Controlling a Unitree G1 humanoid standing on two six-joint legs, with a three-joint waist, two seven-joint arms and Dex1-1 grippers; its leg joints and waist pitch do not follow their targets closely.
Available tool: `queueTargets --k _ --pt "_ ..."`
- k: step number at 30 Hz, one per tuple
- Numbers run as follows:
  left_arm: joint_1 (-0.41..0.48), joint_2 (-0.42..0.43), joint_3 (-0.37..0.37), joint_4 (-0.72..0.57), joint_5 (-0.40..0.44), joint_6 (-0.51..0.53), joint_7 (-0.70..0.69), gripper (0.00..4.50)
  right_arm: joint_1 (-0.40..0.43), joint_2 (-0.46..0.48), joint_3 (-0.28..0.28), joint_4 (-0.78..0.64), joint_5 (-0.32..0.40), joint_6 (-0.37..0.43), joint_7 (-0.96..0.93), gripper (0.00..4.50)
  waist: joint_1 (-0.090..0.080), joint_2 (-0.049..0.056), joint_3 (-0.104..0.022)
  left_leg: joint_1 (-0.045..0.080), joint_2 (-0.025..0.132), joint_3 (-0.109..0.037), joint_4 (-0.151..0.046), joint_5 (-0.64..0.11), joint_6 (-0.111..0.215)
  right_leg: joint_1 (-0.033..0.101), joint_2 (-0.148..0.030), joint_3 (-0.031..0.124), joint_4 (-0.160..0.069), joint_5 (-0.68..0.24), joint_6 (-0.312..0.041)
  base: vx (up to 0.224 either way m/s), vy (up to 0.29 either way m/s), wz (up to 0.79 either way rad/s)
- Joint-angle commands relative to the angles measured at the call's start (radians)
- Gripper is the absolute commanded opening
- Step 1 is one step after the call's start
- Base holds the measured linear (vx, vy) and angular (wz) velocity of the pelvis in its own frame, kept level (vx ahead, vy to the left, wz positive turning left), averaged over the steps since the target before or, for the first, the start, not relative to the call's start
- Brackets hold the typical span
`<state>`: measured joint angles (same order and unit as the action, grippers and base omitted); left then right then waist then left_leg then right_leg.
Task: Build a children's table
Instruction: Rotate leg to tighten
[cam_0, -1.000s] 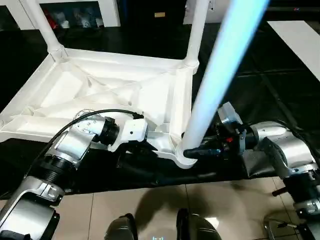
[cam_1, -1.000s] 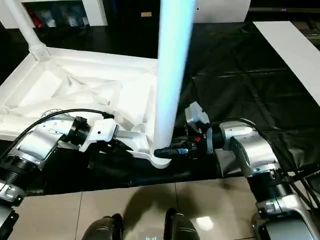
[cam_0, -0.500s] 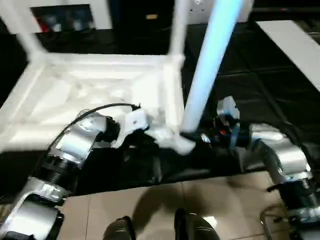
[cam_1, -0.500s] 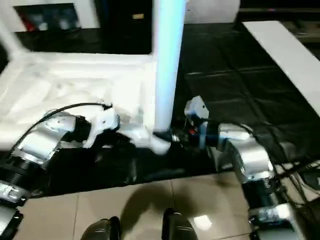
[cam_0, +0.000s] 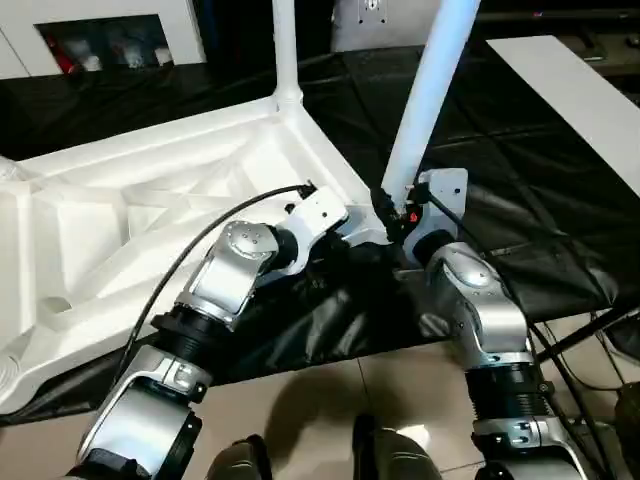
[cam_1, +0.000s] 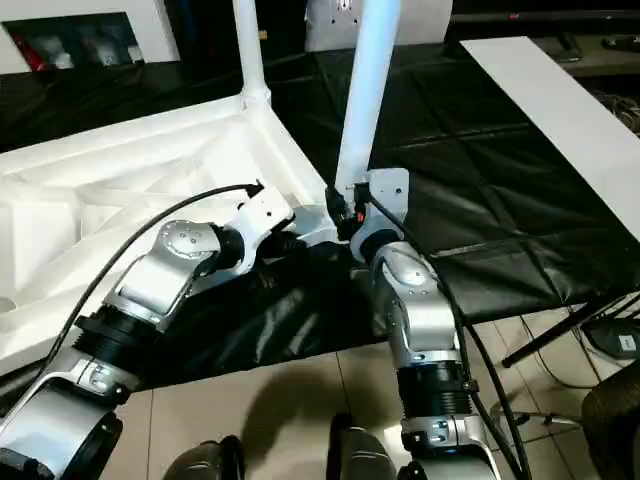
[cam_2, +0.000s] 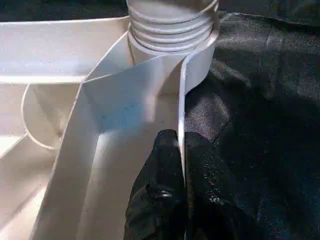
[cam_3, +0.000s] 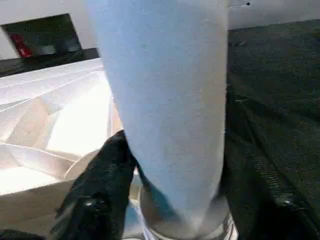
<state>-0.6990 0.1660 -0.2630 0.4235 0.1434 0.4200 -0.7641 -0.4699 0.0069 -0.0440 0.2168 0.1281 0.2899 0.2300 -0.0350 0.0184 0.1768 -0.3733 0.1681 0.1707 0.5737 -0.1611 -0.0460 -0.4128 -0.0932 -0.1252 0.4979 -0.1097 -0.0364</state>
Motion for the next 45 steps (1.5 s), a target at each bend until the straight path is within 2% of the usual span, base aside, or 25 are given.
queueTargets --k 1,2,3,6,7,9,10,12,13,14,15,16,18,20,21,23,24,25,29,36,37,39,40,44,45 --pt "-0.013 -0.029 0.002 -0.022 -0.017 -0.039 0.047 0.00 0.029 0.027 0.082 0.015 0.039 0.021 0.098 2.89 -0.003 -0.004 -0.062 0.027 0.041 -0.037 -0.077 -0.463 0.053 0.039 -0.065 0.026 -0.074 -0.636 -0.028 0.000 0.000 0.00" --pt "0.005 0.010 -0.007 -0.033 -0.015 -0.061 0.008 0.00 0.051 -0.039 0.081 0.008 0.023 -0.013 0.153 3.04 -0.001 -0.004 -0.063 0.025 0.041 -0.037 -0.077 -0.449 0.057 0.040 -0.069 0.030 -0.073 -0.636 -0.031 0.000 0.000 0.00" --pt "0.011 0.024 -0.011 -0.036 -0.014 -0.070 -0.006 0.00 0.058 -0.062 0.079 0.006 0.019 -0.027 0.171 3.04 0.002 -0.004 -0.064 0.023 0.042 -0.038 -0.077 -0.442 0.060 0.042 -0.070 0.031 -0.071 -0.632 -0.030 0.000 0.000 0.00" --pt "0.035 0.075 -0.020 -0.042 -0.021 -0.119 -0.072 0.00 0.073 -0.137 0.051 -0.006 0.054 -0.054 0.282 3.30 0.004 -0.008 -0.065 0.010 0.043 -0.034 -0.077 -0.396 0.079 0.047 -0.073 0.041 -0.061 -0.597 -0.050 0.000 0.000 0.00" --pt "0.044 0.091 -0.021 -0.045 -0.026 -0.137 -0.097 0.00 0.075 -0.164 0.044 -0.010 0.068 -0.060 0.322 3.30 0.005 -0.013 -0.068 0.006 0.040 -0.032 -0.075 -0.370 0.090 0.050 -0.074 0.045 -0.059 -0.588 -0.057 0.000 0.000 0.00" --pt "0.058 0.120 -0.018 -0.050 -0.032 -0.152 -0.130 0.00 0.076 -0.215 0.032 -0.019 0.097 -0.050 0.400 3.53 0.007 -0.013 -0.066 0.007 0.038 -0.026 -0.071 -0.347 0.103 0.047 -0.073 0.049 -0.056 -0.595 -0.068 0.000 0.000 0.00" --pt "0.068 0.140 -0.022 -0.052 -0.042 -0.200 -0.169 0.00 0.071 -0.242 0.021 -0.019 0.109 -0.032 0.429 3.59 0.009 -0.014 -0.067 0.006 0.037 -0.026 -0.071 -0.328 0.107 0.049 -0.071 0.049 -0.056 -0.599 -0.068 0.000 0.000 0.00" --pt "0.079 0.160 -0.021 -0.058 -0.052 -0.203 -0.201 0.00 0.068 -0.277 0.022 -0.025 0.129 -0.029 0.500 3.59 0.012 -0.014 -0.069 0.006 0.038 -0.024 -0.069 -0.307 0.110 0.047 -0.069 0.052 -0.050 -0.587 -0.077 0.000 0.000 0.00" --pt "0.087 0.181 -0.026 -0.060 -0.068 -0.231 -0.246 0.00 0.066 -0.314 0.034 -0.029 0.142 -0.039 0.572 3.59 0.013 -0.015 -0.068 0.007 0.039 -0.022 -0.069 -0.305 0.110 0.045 -0.069 0.053 -0.050 -0.587 -0.080 0.000 0.000 0.00" --pt "0.090 0.194 -0.030 -0.059 -0.079 -0.253 -0.276 0.00 0.064 -0.339 0.042 -0.030 0.151 -0.048 0.621 3.59 0.016 -0.018 -0.072 0.009 0.040 -0.021 -0.067 -0.292 0.115 0.046 -0.067 0.055 -0.046 -0.571 -0.087 0.000 0.000 0.00" --pt "0.094 0.214 -0.038 -0.052 -0.082 -0.291 -0.306 0.00 0.062 -0.371 0.055 -0.031 0.158 -0.061 0.683 3.59 0.021 -0.016 -0.075 0.005 0.038 -0.020 -0.067 -0.270 0.127 0.050 -0.066 0.056 -0.041 -0.546 -0.095 0.000 0.000 0.00" --pt "0.102 0.244 -0.048 -0.046 -0.102 -0.341 -0.380 0.00 0.054 -0.414 0.075 -0.024 0.164 -0.084 0.773 3.59 0.026 -0.017 -0.076 0.004 0.041 -0.019 -0.067 -0.249 0.135 0.048 -0.066 0.059 -0.035 -0.513 -0.105 0.000 0.000 0.00" --pt "0.103 0.255 -0.046 -0.039 -0.122 -0.359 -0.428 0.00 0.044 -0.443 0.094 -0.009 0.164 -0.116 0.841 3.59 0.029 -0.021 -0.083 -0.001 0.042 -0.016 -0.063 -0.209 0.152 0.049 -0.063 0.064 -0.021 -0.442 -0.132 0.000 0.000 0.00" --pt "0.103 0.268 -0.048 -0.036 -0.140 -0.373 -0.475 0.00 0.037 -0.467 0.112 -0.003 0.169 -0.125 0.905 3.59 0.034 -0.019 -0.084 -0.004 0.042 -0.014 -0.061 -0.180 0.167 0.051 -0.061 0.063 -0.012 -0.395 -0.155 0.000 0.000 0.00" --pt "0.102 0.278 -0.055 -0.032 -0.143 -0.386 -0.500 0.00 0.030 -0.478 0.121 0.004 0.171 -0.128 0.935 3.59 0.037 -0.023 -0.085 -0.005 0.044 -0.013 -0.060 -0.163 0.176 0.052 -0.059 0.063 -0.009 -0.373 -0.164 0.000 0.000 0.00" --pt "0.103 0.315 -0.084 -0.035 -0.146 -0.416 -0.584 0.00 0.005 -0.501 0.143 0.018 0.189 -0.120 1.037 3.59 0.048 -0.017 -0.089 0.000 0.047 -0.011 -0.059 -0.140 0.182 0.052 -0.058 0.062 -0.003 -0.347 -0.177 0.000 0.000 0.00" --pt "0.104 0.322 -0.090 -0.037 -0.145 -0.421 -0.599 0.00 0.000 -0.505 0.148 0.019 0.192 -0.119 1.057 3.42 0.051 -0.015 -0.089 -0.001 0.050 -0.011 -0.059 -0.127 0.188 0.052 -0.056 0.063 0.001 -0.321 -0.189 0.000 0.000 0.00" --pt "0.103 0.329 -0.097 -0.036 -0.148 -0.434 -0.621 0.00 -0.008 -0.511 0.156 0.025 0.201 -0.116 1.088 3.42 0.053 -0.019 -0.088 0.000 0.053 -0.010 -0.059 -0.128 0.192 0.049 -0.054 0.063 0.001 -0.312 -0.196 0.000 0.000 0.00" --pt "0.099 0.348 -0.124 -0.036 -0.148 -0.461 -0.676 0.00 -0.031 -0.523 0.189 0.031 0.217 -0.096 1.174 2.97 0.066 -0.016 -0.085 0.006 0.060 -0.012 -0.063 -0.157 0.169 0.045 -0.056 0.065 0.001 -0.344 -0.204 0.000 0.000 0.00" --pt "0.074 0.340 -0.132 -0.003 -0.148 -0.501 -0.710 0.00 -0.070 -0.518 0.235 0.064 0.215 -0.102 1.266 2.51 0.070 -0.020 -0.080 0.005 0.059 -0.013 -0.065 -0.206 0.126 0.045 -0.063 0.068 -0.008 -0.419 -0.180 0.000 0.000 0.00" --pt "0.070 0.338 -0.132 0.001 -0.148 -0.504 -0.710 0.00 -0.073 -0.517 0.241 0.065 0.213 -0.102 1.277 2.26 0.070 -0.022 -0.081 0.005 0.059 -0.014 -0.065 -0.203 0.123 0.045 -0.063 0.068 -0.007 -0.417 -0.178 0.000 0.000 0.00" --pt "0.066 0.335 -0.133 0.007 -0.148 -0.508 -0.710 0.00 -0.076 -0.517 0.248 0.064 0.215 -0.096 1.289 2.23 0.070 -0.022 -0.082 0.005 0.058 -0.014 -0.064 -0.195 0.125 0.045 -0.062 0.068 -0.006 -0.406 -0.180 0.000 0.000 0.00" --pt "0.064 0.333 -0.131 0.013 -0.146 -0.513 -0.709 0.00 -0.077 -0.519 0.253 0.064 0.218 -0.090 1.299 2.07 0.071 -0.022 -0.083 0.006 0.058 -0.013 -0.064 -0.189 0.126 0.045 -0.062 0.069 -0.005 -0.397 -0.183 0.000 0.000 0.00" --pt "0.064 0.326 -0.116 0.025 -0.152 -0.499 -0.689 0.00 -0.063 -0.526 0.259 0.046 0.227 -0.065 1.306 1.98 0.075 -0.022 -0.083 0.004 0.059 -0.012 -0.063 -0.173 0.136 0.046 -0.061 0.068 -0.002 -0.373 -0.190 0.000 0.000 0.00" --pt "0.066 0.322 -0.109 0.021 -0.155 -0.484 -0.674 0.00 -0.053 -0.525 0.256 0.032 0.232 -0.050 1.293 1.97 0.076 -0.019 -0.083 0.004 0.059 -0.012 -0.063 -0.174 0.136 0.045 -0.062 0.068 -0.002 -0.373 -0.191 0.000 0.000 0.00"
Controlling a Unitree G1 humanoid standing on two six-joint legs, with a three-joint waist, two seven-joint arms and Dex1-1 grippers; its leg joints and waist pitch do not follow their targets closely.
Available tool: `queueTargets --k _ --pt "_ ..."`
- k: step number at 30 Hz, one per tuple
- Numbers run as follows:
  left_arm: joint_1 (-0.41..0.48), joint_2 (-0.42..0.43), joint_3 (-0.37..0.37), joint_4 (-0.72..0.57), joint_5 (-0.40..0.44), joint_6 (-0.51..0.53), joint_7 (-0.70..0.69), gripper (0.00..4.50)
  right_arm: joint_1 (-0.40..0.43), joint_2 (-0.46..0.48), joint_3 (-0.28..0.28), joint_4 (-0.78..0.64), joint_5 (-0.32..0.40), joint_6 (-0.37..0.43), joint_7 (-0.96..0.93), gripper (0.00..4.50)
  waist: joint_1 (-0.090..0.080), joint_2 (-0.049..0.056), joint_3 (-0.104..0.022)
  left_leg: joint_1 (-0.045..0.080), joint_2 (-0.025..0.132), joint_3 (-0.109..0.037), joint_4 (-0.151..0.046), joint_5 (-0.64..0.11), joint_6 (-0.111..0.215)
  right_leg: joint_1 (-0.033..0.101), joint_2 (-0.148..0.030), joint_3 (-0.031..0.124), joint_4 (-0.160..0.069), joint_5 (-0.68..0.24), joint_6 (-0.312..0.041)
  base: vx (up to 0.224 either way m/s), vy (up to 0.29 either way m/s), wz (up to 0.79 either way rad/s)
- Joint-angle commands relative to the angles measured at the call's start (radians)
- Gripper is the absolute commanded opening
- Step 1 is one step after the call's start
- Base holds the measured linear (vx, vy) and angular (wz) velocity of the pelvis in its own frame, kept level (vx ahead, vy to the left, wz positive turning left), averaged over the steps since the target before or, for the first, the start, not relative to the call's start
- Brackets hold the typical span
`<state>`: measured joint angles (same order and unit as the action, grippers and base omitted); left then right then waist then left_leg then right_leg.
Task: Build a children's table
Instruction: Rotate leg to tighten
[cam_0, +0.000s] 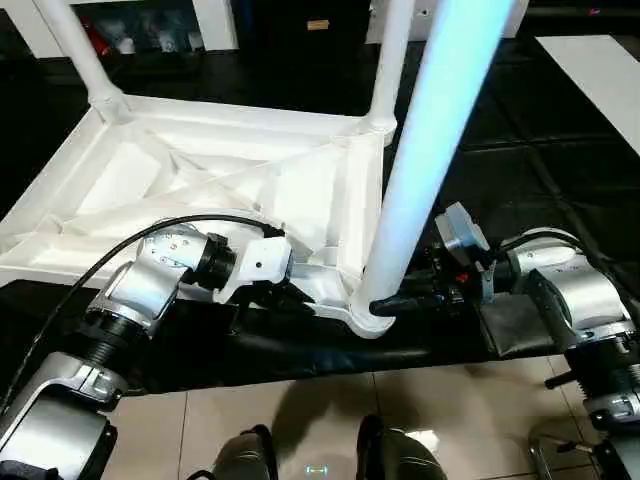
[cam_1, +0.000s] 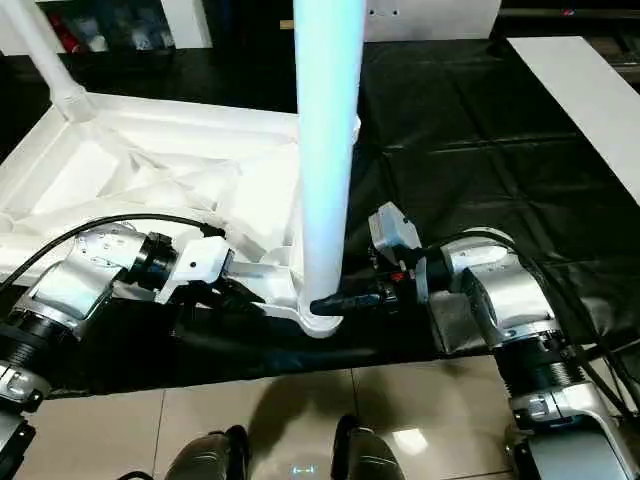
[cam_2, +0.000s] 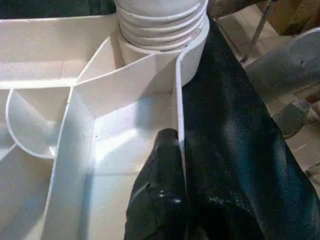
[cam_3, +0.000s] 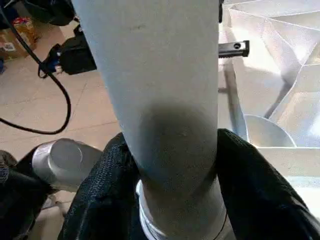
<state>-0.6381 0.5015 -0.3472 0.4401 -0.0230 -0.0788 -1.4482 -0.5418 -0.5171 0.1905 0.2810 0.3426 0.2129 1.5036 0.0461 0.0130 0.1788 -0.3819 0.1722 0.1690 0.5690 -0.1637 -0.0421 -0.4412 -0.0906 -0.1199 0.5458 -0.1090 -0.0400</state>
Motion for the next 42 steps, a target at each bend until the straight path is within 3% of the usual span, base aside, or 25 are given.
queueTargets --k 1,5,8,9,10,11,12,14,16,17,19,21,22,23,24,27,32,34,35,36,38,39,40,42 --pt "0.006 -0.016 -0.020 0.001 0.009 0.025 0.020 0.00 0.026 0.001 0.018 -0.042 0.021 0.038 0.010 1.97 -0.004 -0.015 -0.085 0.013 0.055 -0.011 -0.059 -0.173 0.130 0.074 -0.064 0.063 -0.050 -0.376 -0.187 0.000 0.000 0.00" --pt "-0.003 -0.056 0.013 -0.019 0.018 0.137 0.141 0.00 0.065 0.058 -0.010 -0.103 0.015 0.117 -0.168 1.96 -0.003 -0.017 -0.078 0.014 0.054 -0.011 -0.062 -0.196 0.116 0.073 -0.066 0.063 -0.059 -0.438 -0.168 0.000 0.000 0.00" --pt "-0.017 -0.119 0.045 -0.056 0.028 0.265 0.273 0.00 0.090 0.160 -0.038 -0.136 -0.042 0.164 -0.417 1.96 -0.015 -0.018 -0.064 0.019 0.045 -0.020 -0.066 -0.263 0.056 0.069 -0.069 0.052 -0.081 -0.613 -0.105 0.000 0.000 0.00" --pt "-0.018 -0.127 0.047 -0.062 0.030 0.278 0.285 0.00 0.092 0.172 -0.041 -0.140 -0.047 0.171 -0.442 1.96 -0.024 -0.022 -0.062 0.021 0.037 -0.024 -0.065 -0.288 0.034 0.070 -0.070 0.044 -0.094 -0.691 -0.064 0.000 0.000 0.00" --pt "-0.021 -0.157 0.049 -0.082 0.038 0.327 0.333 0.00 0.097 0.223 -0.054 -0.149 -0.067 0.198 -0.542 1.96 -0.034 -0.021 -0.062 0.017 0.036 -0.027 -0.066 -0.287 0.027 0.074 -0.072 0.041 -0.097 -0.713 -0.039 0.000 0.000 0.00" --pt "-0.021 -0.168 0.050 -0.089 0.041 0.345 0.350 0.00 0.098 0.242 -0.059 -0.151 -0.075 0.209 -0.580 1.96 -0.039 -0.020 -0.060 0.016 0.037 -0.028 -0.067 -0.296 0.025 0.070 -0.070 0.040 -0.102 -0.721 -0.032 0.000 0.000 0.00" --pt "-0.022 -0.179 0.051 -0.097 0.047 0.363 0.371 0.00 0.100 0.259 -0.060 -0.158 -0.083 0.215 -0.609 1.96 -0.050 -0.014 -0.058 0.024 0.033 -0.029 -0.064 -0.327 0.026 0.063 -0.069 0.033 -0.111 -0.745 -0.019 0.000 0.000 0.00" --pt "-0.037 -0.241 0.064 -0.099 0.070 0.426 0.476 0.00 0.106 0.340 -0.067 -0.170 -0.112 0.240 -0.740 1.96 -0.064 -0.013 -0.057 0.025 0.032 -0.031 -0.065 -0.357 0.040 0.064 -0.066 0.027 -0.119 -0.744 -0.002 0.000 0.000 0.00" --pt "-0.050 -0.282 0.074 -0.094 0.081 0.463 0.542 0.00 0.107 0.398 -0.077 -0.167 -0.138 0.250 -0.842 1.95 -0.072 -0.009 -0.053 0.029 0.035 -0.029 -0.066 -0.371 0.034 0.056 -0.064 0.023 -0.126 -0.745 -0.004 0.000 0.000 0.00" --pt "-0.058 -0.304 0.079 -0.095 0.093 0.486 0.582 0.00 0.104 0.438 -0.092 -0.160 -0.158 0.254 -0.925 1.95 -0.075 -0.010 -0.054 0.032 0.033 -0.033 -0.065 -0.389 0.027 0.058 -0.066 0.014 -0.131 -0.758 0.006 0.000 0.000 0.00" --pt "-0.079 -0.351 0.089 -0.076 0.121 0.508 0.673 0.00 0.091 0.515 -0.124 -0.129 -0.183 0.255 -1.071 1.95 -0.084 0.004 -0.051 0.035 0.045 -0.043 -0.073 -0.453 0.025 0.065 -0.067 0.001 -0.135 -0.735 0.010 0.000 0.000 0.00" --pt "-0.092 -0.377 0.093 -0.066 0.132 0.520 0.716 0.00 0.081 0.556 -0.140 -0.109 -0.193 0.246 -1.144 1.95 -0.095 0.007 -0.048 0.037 0.052 -0.049 -0.081 -0.513 0.016 0.069 -0.066 -0.009 -0.134 -0.687 0.002 -0.001 0.026 -0.02" --pt "-0.098 -0.391 0.094 -0.061 0.137 0.525 0.737 0.00 0.075 0.577 -0.150 -0.100 -0.192 0.238 -1.172 2.30 -0.098 0.011 -0.049 0.040 0.056 -0.050 -0.083 -0.528 0.015 0.071 -0.069 -0.008 -0.131 -0.667 -0.003 0.000 0.000 0.00" --pt "-0.104 -0.409 0.090 -0.061 0.143 0.526 0.758 0.00 0.068 0.612 -0.177 -0.087 -0.176 0.216 -1.212 2.51 -0.103 0.008 -0.047 0.044 0.052 -0.049 -0.085 -0.549 0.014 0.064 -0.073 -0.001 -0.131 -0.644 -0.014 0.000 0.000 0.00" --pt "-0.104 -0.415 0.090 -0.065 0.145 0.531 0.767 0.00 0.066 0.623 -0.187 -0.086 -0.170 0.211 -1.223 2.51 -0.104 0.007 -0.046 0.044 0.049 -0.047 -0.083 -0.542 0.015 0.063 -0.075 0.000 -0.132 -0.649 -0.016 0.000 0.000 0.00" --pt "-0.078 -0.391 0.069 -0.096 0.164 0.529 0.732 0.00 0.081 0.607 -0.199 -0.097 -0.166 0.193 -1.179 2.78 -0.097 0.005 -0.054 0.034 0.043 -0.044 -0.080 -0.469 0.031 0.070 -0.085 0.009 -0.127 -0.643 -0.022 0.000 0.000 0.00" --pt "-0.044 -0.317 0.061 -0.110 0.161 0.470 0.656 0.00 0.111 0.507 -0.206 -0.120 -0.167 0.149 -1.074 3.31 -0.086 0.003 -0.064 0.019 0.048 -0.039 -0.081 -0.363 0.064 0.078 -0.087 0.028 -0.101 -0.509 -0.083 0.000 0.000 0.00" --pt "-0.030 -0.282 0.062 -0.115 0.154 0.444 0.619 0.00 0.123 0.453 -0.207 -0.134 -0.150 0.141 -0.995 3.46 -0.083 -0.003 -0.071 0.009 0.044 -0.031 -0.074 -0.298 0.086 0.082 -0.085 0.036 -0.087 -0.437 -0.114 0.000 0.000 0.00" --pt "-0.016 -0.253 0.065 -0.120 0.145 0.432 0.585 0.00 0.127 0.404 -0.210 -0.142 -0.141 0.133 -0.935 3.46 -0.079 -0.009 -0.070 0.010 0.042 -0.026 -0.073 -0.280 0.100 0.083 -0.083 0.041 -0.084 -0.429 -0.123 0.000 0.000 0.00" --pt "-0.016 -0.253 0.065 -0.120 0.145 0.432 0.585 0.00 0.127 0.404 -0.210 -0.142 -0.141 0.133 -0.935 3.59 -0.078 -0.008 -0.067 0.006 0.038 -0.025 -0.070 -0.277 0.108 0.083 -0.084 0.041 -0.083 -0.442 -0.126 0.000 0.000 0.00" --pt "0.018 -0.189 0.063 -0.123 0.120 0.367 0.486 0.00 0.129 0.281 -0.203 -0.158 -0.114 0.120 -0.765 3.70 -0.072 -0.009 -0.067 0.005 0.035 -0.025 -0.066 -0.275 0.112 0.084 -0.087 0.039 -0.089 -0.520 -0.106 0.014 -0.060 0.01" --pt "0.023 -0.179 0.061 -0.123 0.115 0.351 0.467 0.00 0.129 0.260 -0.200 -0.162 -0.108 0.120 -0.731 3.77 -0.068 -0.014 -0.073 -0.004 0.030 -0.025 -0.062 -0.240 0.119 0.094 -0.084 0.040 -0.083 -0.519 -0.091 0.030 -0.098 0.00" --pt "0.035 -0.161 0.058 -0.119 0.104 0.320 0.427 0.00 0.129 0.220 -0.195 -0.164 -0.096 0.110 -0.661 3.77 -0.063 -0.011 -0.073 0.001 0.032 -0.022 -0.061 -0.212 0.129 0.088 -0.081 0.041 -0.084 -0.508 -0.090 0.029 -0.067 -0.01" --pt "0.041 -0.150 0.055 -0.119 0.095 0.304 0.404 0.00 0.128 0.198 -0.192 -0.164 -0.090 0.102 -0.619 3.77 -0.058 -0.011 -0.081 -0.006 0.033 -0.020 -0.056 -0.168 0.141 0.090 -0.077 0.042 -0.071 -0.447 -0.104 0.012 -0.036 0.00"
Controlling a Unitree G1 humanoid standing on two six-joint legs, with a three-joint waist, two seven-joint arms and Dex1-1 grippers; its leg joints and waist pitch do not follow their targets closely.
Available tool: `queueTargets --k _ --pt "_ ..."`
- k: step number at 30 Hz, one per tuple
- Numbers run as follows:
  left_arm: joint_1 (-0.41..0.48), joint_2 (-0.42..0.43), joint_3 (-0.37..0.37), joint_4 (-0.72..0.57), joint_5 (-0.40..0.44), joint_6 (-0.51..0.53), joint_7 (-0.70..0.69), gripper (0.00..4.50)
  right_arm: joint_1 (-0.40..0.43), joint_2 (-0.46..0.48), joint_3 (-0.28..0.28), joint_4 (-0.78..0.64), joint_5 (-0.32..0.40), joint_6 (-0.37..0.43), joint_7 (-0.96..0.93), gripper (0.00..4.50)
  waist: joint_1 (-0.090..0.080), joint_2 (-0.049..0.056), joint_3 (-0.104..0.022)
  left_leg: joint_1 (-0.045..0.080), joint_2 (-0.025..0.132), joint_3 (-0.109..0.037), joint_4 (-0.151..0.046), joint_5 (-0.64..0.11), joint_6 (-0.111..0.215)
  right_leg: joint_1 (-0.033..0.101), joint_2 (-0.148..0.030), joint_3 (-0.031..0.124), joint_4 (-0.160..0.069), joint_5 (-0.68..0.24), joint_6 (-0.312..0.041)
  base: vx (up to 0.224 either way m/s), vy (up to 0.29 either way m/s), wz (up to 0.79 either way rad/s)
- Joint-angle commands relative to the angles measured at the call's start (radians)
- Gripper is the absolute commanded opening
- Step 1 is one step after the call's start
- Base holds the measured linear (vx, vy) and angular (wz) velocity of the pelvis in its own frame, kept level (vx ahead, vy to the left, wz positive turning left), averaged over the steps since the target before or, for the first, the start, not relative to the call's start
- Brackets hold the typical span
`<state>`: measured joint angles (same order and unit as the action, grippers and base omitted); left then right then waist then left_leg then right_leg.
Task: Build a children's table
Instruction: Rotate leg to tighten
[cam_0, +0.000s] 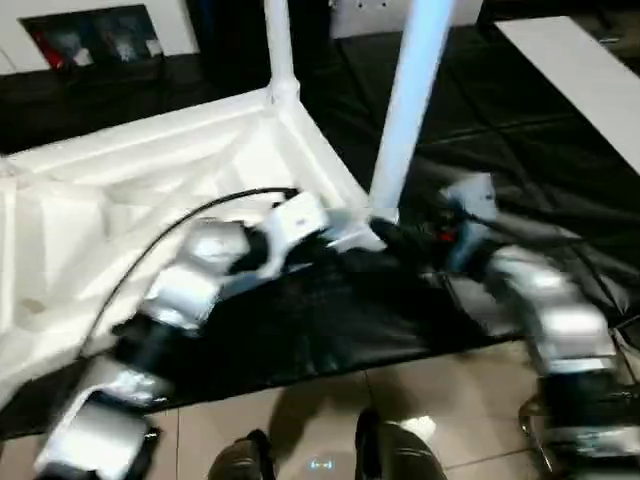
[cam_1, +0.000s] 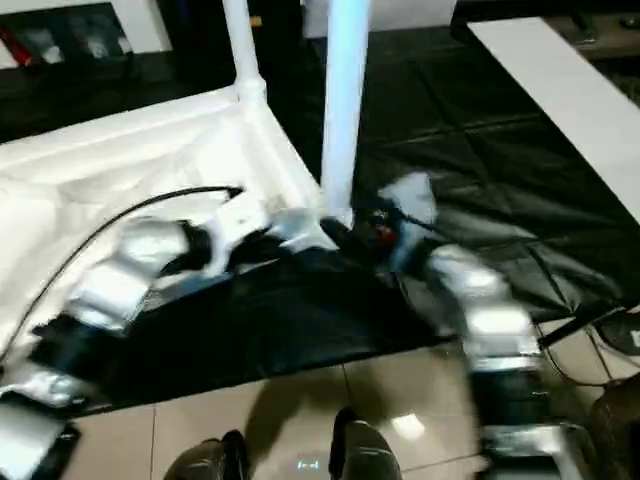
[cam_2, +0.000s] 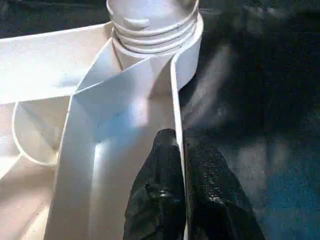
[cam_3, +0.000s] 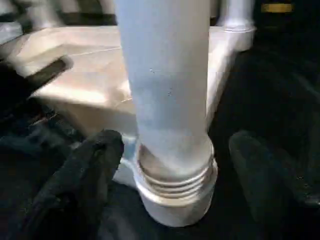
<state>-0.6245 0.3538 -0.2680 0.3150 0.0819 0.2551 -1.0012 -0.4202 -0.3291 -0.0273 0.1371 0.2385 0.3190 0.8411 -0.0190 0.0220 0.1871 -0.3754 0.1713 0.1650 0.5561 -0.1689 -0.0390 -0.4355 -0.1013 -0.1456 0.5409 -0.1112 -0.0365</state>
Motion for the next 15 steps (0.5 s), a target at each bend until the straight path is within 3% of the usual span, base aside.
queueTargets --k 1,2,3,6,8,10,13,15 --pt "0.033 0.006 -0.028 0.007 -0.016 -0.042 -0.060 0.00 0.006 -0.008 0.028 -0.019 0.020 -0.011 0.075 3.77 0.011 -0.016 -0.092 -0.010 0.038 -0.015 -0.042 -0.133 0.145 0.081 -0.063 0.067 -0.062 -0.399 -0.126 0.017 -0.071 -0.03" --pt "0.035 0.011 -0.030 0.007 -0.020 -0.049 -0.066 0.00 0.006 -0.016 0.030 -0.017 0.024 -0.015 0.089 3.77 0.013 -0.014 -0.093 -0.011 0.038 -0.015 -0.040 -0.125 0.150 0.082 -0.062 0.066 -0.059 -0.381 -0.132 0.017 -0.061 -0.03" --pt "0.043 0.054 -0.048 0.032 -0.031 -0.139 -0.143 0.00 -0.002 -0.077 0.053 0.014 0.028 -0.067 0.214 3.77 0.017 -0.013 -0.101 -0.006 0.041 -0.012 -0.037 -0.107 0.154 0.083 -0.057 0.065 -0.055 -0.345 -0.146 0.021 -0.075 -0.03" --pt "0.048 0.092 -0.058 0.050 -0.053 -0.200 -0.236 0.00 -0.017 -0.126 0.072 0.048 0.045 -0.099 0.340 3.77 0.026 -0.020 -0.102 -0.006 0.041 -0.010 -0.036 -0.104 0.167 0.087 -0.053 0.063 -0.052 -0.326 -0.152 0.000 0.000 0.00" --pt "0.049 0.116 -0.064 0.056 -0.071 -0.214 -0.298 0.00 -0.033 -0.151 0.087 0.073 0.061 -0.109 0.415 3.77 0.032 -0.015 -0.099 -0.002 0.045 -0.009 -0.038 -0.122 0.161 0.083 -0.051 0.060 -0.055 -0.365 -0.148 0.000 0.000 0.00" --pt "0.049 0.146 -0.076 0.057 -0.091 -0.224 -0.375 0.00 -0.059 -0.173 0.109 0.104 0.077 -0.118 0.501 3.62 0.034 -0.016 -0.099 0.003 0.052 -0.011 -0.038 -0.145 0.146 0.080 -0.053 0.061 -0.056 -0.393 -0.150 0.000 0.000 0.00" --pt "0.045 0.165 -0.086 0.061 -0.099 -0.246 -0.429 0.00 -0.081 -0.180 0.124 0.130 0.080 -0.128 0.564 3.41 0.039 -0.012 -0.099 0.008 0.057 -0.011 -0.039 -0.163 0.138 0.076 -0.054 0.065 -0.052 -0.384 -0.165 0.000 0.000 0.00" --pt "0.038 0.174 -0.092 0.066 -0.098 -0.262 -0.449 0.00 -0.099 -0.177 0.134 0.144 0.080 -0.132 0.589 3.14 0.043 -0.015 -0.101 0.008 0.059 -0.011 -0.039 -0.160 0.131 0.077 -0.054 0.067 -0.048 -0.375 -0.173 0.000 0.000 0.00"
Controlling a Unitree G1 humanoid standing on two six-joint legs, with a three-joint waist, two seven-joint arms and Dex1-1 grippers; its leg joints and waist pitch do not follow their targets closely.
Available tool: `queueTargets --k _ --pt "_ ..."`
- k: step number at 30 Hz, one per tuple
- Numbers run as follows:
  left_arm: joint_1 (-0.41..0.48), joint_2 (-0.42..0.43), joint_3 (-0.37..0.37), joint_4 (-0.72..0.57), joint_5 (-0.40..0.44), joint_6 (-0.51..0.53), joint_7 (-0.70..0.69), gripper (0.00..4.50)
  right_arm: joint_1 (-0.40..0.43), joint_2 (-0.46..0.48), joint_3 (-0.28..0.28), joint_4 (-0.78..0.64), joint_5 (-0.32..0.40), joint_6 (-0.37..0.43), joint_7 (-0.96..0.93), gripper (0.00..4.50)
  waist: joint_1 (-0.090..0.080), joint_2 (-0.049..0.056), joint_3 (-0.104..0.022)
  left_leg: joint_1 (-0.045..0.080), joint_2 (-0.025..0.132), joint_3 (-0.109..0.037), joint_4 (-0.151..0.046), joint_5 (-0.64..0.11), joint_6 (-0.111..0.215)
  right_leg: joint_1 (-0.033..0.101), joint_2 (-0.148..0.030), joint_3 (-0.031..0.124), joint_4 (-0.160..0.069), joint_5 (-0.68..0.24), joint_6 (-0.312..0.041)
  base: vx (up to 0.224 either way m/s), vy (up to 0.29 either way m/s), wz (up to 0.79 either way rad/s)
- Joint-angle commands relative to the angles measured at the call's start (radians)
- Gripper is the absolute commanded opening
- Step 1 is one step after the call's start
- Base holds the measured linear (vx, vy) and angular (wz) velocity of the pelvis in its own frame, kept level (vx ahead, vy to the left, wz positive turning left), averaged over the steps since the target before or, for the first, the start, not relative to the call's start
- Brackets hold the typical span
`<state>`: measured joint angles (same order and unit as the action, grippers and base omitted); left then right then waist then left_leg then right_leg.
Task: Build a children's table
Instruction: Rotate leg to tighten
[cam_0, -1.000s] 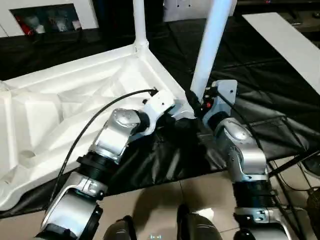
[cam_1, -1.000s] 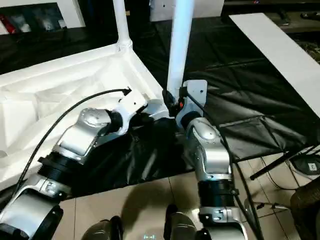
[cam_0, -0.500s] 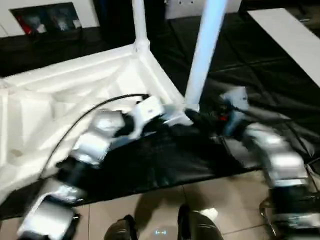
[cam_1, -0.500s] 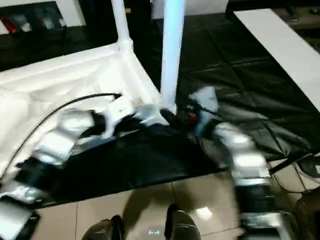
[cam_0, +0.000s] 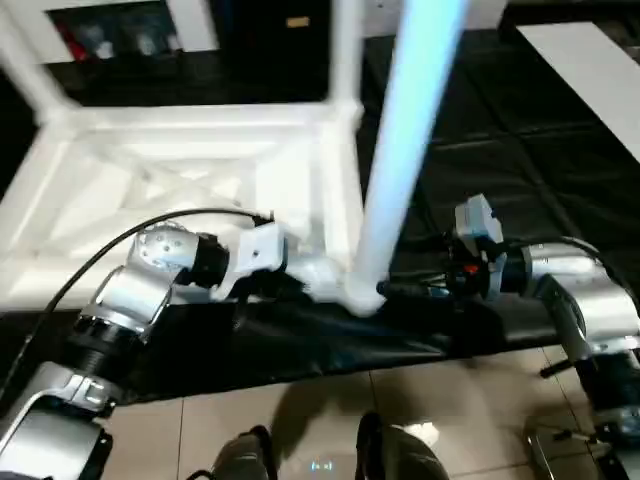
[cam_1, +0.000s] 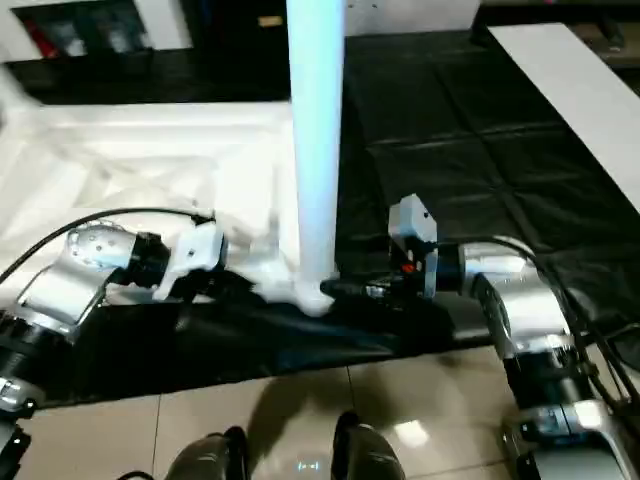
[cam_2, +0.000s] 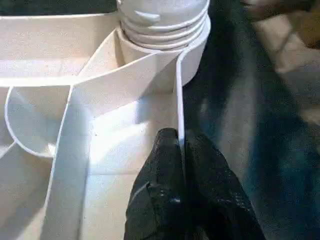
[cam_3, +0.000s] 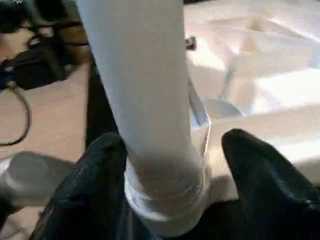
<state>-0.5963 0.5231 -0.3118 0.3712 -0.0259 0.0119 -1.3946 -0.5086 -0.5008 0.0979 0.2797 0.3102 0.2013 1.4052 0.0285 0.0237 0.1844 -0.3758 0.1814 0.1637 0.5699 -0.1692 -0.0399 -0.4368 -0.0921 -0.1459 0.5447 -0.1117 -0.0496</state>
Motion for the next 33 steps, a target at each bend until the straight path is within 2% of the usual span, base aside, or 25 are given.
queueTargets --k 1,6,9,11,15,20,22,24,26,27,29,30,31,32,33 --pt "0.005 0.009 -0.053 0.013 0.009 -0.029 -0.071 0.00 -0.020 -0.003 0.018 0.009 0.011 -0.016 0.044 3.14 0.001 -0.018 -0.098 0.010 0.048 -0.009 -0.053 -0.161 0.130 0.077 -0.065 0.068 -0.052 -0.380 -0.160 0.000 0.000 0.00" --pt "-0.009 0.015 -0.065 0.027 0.009 -0.059 -0.103 0.00 -0.040 0.003 0.051 0.020 0.019 -0.014 0.105 2.60 0.005 -0.024 -0.101 0.008 0.046 -0.008 -0.053 -0.145 0.125 0.081 -0.066 0.073 -0.047 -0.366 -0.163 0.000 0.000 0.00" --pt "-0.022 0.011 -0.064 0.045 0.004 -0.073 -0.111 0.00 -0.051 0.008 0.071 0.037 0.022 -0.026 0.141 2.50 0.007 -0.025 -0.102 0.008 0.045 -0.006 -0.052 -0.135 0.130 0.079 -0.064 0.075 -0.045 -0.355 -0.167 0.000 0.000 0.00" --pt "-0.026 0.009 -0.064 0.053 0.004 -0.078 -0.114 0.00 -0.054 0.010 0.076 0.043 0.022 -0.028 0.154 2.27 0.009 -0.025 -0.103 0.009 0.044 -0.005 -0.051 -0.131 0.130 0.080 -0.064 0.076 -0.044 -0.351 -0.172 0.000 0.000 0.00" --pt "-0.031 0.007 -0.061 0.068 0.005 -0.090 -0.118 0.00 -0.057 0.013 0.084 0.048 0.024 -0.026 0.174 1.99 0.012 -0.026 -0.103 0.009 0.043 -0.005 -0.051 -0.128 0.130 0.080 -0.063 0.076 -0.046 -0.369 -0.162 0.000 0.000 0.00" --pt "-0.032 0.003 -0.050 0.077 -0.005 -0.078 -0.106 0.00 -0.036 0.009 0.085 0.015 0.045 0.006 0.176 1.89 0.013 -0.029 -0.103 0.008 0.042 -0.005 -0.051 -0.123 0.129 0.081 -0.063 0.077 -0.044 -0.370 -0.159 0.000 0.000 0.00" --pt "-0.028 -0.018 -0.026 0.055 -0.010 -0.020 -0.035 0.00 -0.007 0.024 0.066 -0.027 0.060 0.072 0.104 1.88 0.014 -0.029 -0.102 0.010 0.044 -0.005 -0.052 -0.112 0.130 0.079 -0.061 0.079 -0.044 -0.362 -0.162 0.000 0.000 0.00" --pt "-0.031 -0.033 -0.017 0.043 0.012 0.027 0.032 0.00 0.013 0.045 0.055 -0.057 0.057 0.111 0.026 1.88 0.016 -0.030 -0.098 0.009 0.042 -0.005 -0.052 -0.128 0.126 0.079 -0.061 0.078 -0.049 -0.395 -0.151 0.000 0.000 0.00" --pt "-0.034 -0.062 -0.002 0.019 0.019 0.099 0.104 0.00 0.031 0.085 0.039 -0.088 0.048 0.152 -0.080 1.88 0.013 -0.034 -0.094 0.008 0.038 -0.006 -0.054 -0.144 0.106 0.079 -0.062 0.077 -0.055 -0.454 -0.130 0.000 0.000 0.00" --pt "-0.035 -0.073 0.004 0.010 0.017 0.123 0.125 0.00 0.036 0.099 0.034 -0.096 0.043 0.166 -0.116 1.88 0.012 -0.033 -0.089 0.014 0.036 -0.006 -0.055 -0.165 0.088 0.073 -0.063 0.077 -0.067 -0.517 -0.107 0.000 0.000 0.00" --pt "-0.034 -0.111 0.021 -0.033 0.008 0.211 0.190 0.00 0.055 0.147 0.021 -0.132 0.031 0.204 -0.225 1.88 0.004 -0.034 -0.085 0.014 0.023 -0.010 -0.054 -0.189 0.055 0.076 -0.065 0.068 -0.082 -0.620 -0.055 0.000 0.000 0.00" --pt "-0.034 -0.111 0.021 -0.033 0.008 0.211 0.190 0.00 0.055 0.147 0.021 -0.132 0.031 0.204 -0.225 1.88 -0.003 -0.038 -0.084 0.007 0.021 -0.011 -0.055 -0.189 0.052 0.080 -0.063 0.066 -0.082 -0.633 -0.042 0.000 0.000 0.00" --pt "-0.034 -0.174 0.030 -0.078 0.019 0.296 0.289 0.00 0.074 0.223 0.011 -0.165 -0.006 0.231 -0.378 1.88 -0.009 -0.031 -0.081 0.010 0.023 -0.013 -0.056 -0.200 0.047 0.076 -0.062 0.064 -0.088 -0.648 -0.026 0.000 0.000 0.00" --pt "-0.036 -0.210 0.035 -0.095 0.027 0.337 0.345 0.00 0.083 0.266 0.009 -0.181 -0.030 0.239 -0.461 1.88 -0.020 -0.032 -0.082 0.011 0.025 -0.014 -0.056 -0.199 0.041 0.072 -0.062 0.064 -0.090 -0.636 -0.025 0.000 0.000 0.00" --pt "-0.036 -0.210 0.035 -0.095 0.027 0.337 0.345 0.00 0.083 0.266 0.009 -0.181 -0.030 0.239 -0.461 1.88 -0.024 -0.031 -0.084 0.010 0.023 -0.015 -0.055 -0.201 0.040 0.073 -0.062 0.062 -0.091 -0.633 -0.025 0.000 0.000 0.00"
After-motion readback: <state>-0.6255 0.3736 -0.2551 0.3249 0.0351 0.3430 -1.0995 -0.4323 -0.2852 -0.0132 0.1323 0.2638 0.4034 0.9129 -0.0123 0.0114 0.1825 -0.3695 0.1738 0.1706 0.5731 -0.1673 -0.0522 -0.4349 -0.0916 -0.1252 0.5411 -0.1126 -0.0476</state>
